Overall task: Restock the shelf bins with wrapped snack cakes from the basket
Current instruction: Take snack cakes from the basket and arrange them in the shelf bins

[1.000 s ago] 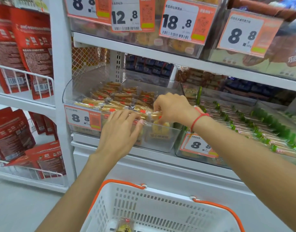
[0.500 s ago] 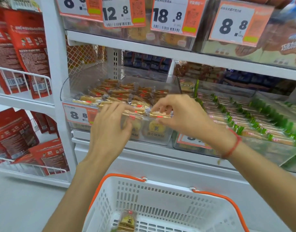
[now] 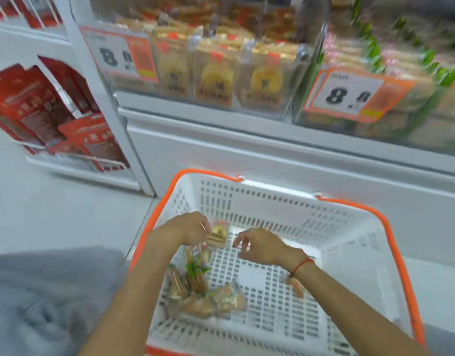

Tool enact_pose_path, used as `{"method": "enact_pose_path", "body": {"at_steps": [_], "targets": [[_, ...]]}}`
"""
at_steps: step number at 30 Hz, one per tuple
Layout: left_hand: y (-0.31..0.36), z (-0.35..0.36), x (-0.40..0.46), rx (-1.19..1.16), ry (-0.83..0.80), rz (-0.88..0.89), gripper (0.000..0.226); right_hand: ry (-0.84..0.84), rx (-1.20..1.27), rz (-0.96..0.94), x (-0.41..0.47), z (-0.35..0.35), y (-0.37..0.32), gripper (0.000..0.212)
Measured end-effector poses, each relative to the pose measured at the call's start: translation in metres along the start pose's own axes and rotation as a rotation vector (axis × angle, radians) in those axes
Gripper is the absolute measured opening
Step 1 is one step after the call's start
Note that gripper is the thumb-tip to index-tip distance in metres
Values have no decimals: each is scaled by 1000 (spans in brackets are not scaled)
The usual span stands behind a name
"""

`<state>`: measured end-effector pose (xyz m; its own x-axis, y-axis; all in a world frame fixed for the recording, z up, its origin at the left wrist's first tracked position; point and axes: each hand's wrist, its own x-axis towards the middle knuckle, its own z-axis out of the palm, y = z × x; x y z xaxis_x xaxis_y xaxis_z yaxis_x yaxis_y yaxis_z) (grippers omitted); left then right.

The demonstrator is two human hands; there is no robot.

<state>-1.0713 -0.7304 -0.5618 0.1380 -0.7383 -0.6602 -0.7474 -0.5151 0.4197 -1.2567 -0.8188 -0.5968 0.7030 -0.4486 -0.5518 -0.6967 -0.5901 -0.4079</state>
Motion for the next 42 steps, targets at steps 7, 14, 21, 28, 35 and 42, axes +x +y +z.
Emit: {"method": "enact_pose_path", "body": {"at_steps": [7,14,21,28,35,42], "targets": [[-28,102,20,495,-45,0,45,-278,-242,-48,11,108,17,74],[-50,120,21,454,35,36,47,-11,-481,-188,11,152,33,60],[-26,84,43,10,-179,-8,53,-186,91,181,-7,70,44,63],[47,7,3,-215,-122,362,62,-400,807,195,-46,-54,43,37],[78,-47,-48,-603,200,533,28,-194,842,53,-99,-157,11,72],[104,-80,-77,-1088,407,610,40,405,626,-219,-132,-212,-47,29]]}}
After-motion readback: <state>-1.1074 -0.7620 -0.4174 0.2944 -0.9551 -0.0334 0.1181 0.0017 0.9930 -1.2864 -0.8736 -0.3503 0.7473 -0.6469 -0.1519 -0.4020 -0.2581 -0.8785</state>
